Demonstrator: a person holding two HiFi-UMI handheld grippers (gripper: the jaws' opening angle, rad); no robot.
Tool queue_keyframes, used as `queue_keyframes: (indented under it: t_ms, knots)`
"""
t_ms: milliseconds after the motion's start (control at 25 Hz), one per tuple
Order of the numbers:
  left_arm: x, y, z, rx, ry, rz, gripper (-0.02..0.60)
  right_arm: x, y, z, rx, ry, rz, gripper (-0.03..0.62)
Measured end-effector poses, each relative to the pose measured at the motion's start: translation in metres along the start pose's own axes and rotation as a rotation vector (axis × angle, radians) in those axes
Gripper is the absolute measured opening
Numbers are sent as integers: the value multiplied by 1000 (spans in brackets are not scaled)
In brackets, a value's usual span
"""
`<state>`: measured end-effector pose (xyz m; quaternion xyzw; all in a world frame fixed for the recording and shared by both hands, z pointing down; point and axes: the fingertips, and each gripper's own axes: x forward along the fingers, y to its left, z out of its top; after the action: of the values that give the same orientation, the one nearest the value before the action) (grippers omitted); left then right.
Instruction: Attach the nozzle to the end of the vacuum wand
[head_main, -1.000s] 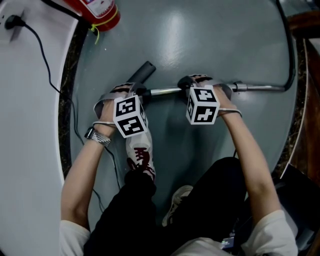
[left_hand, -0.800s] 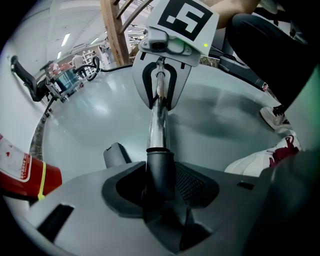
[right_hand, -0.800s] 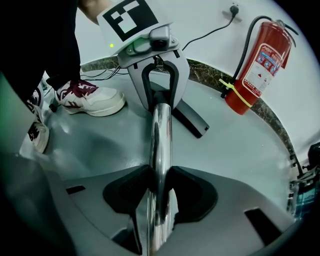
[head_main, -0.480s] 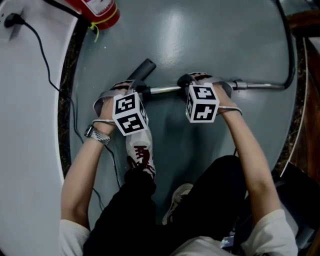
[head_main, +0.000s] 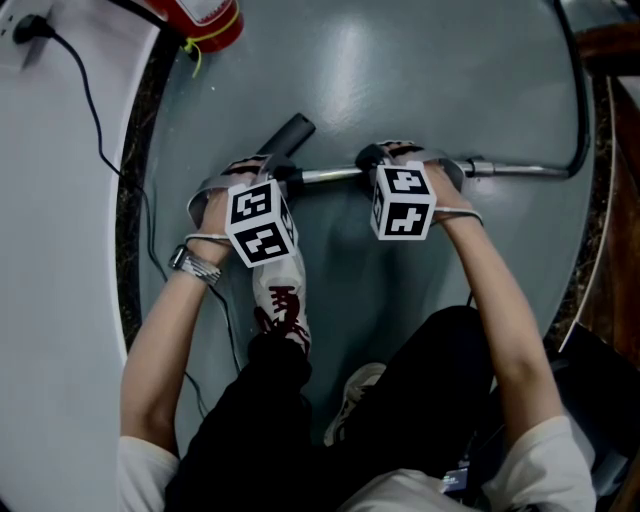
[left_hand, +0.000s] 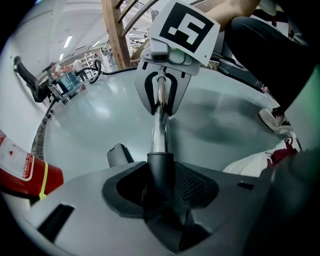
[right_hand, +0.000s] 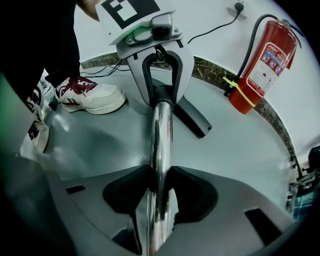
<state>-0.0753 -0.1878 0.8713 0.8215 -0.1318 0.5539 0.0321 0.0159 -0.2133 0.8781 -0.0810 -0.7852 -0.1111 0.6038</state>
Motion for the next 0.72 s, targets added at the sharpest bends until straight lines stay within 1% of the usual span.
queue_keyframes:
  t_ms: [200, 280, 360, 480, 640, 720]
  knots:
    - [5, -10, -2, 17, 9, -32, 170, 5, 5, 4, -36, 26, 7, 164]
    - [6, -11, -1, 9, -1, -34, 169, 7, 7, 4, -34, 27, 16, 164]
    - [5, -11, 2, -26, -25, -37, 169, 6, 7, 4, -25, 22, 16, 164]
    - [3, -7, 5, -111, -55, -55, 167, 4, 4, 5, -18, 19, 11, 164]
    - [5, -8, 5, -129, -38, -64, 167, 5, 4, 5, -18, 25, 14, 164]
    - [4, -7, 6, -134, -43, -61, 167, 5, 4, 5, -18, 26, 12, 164]
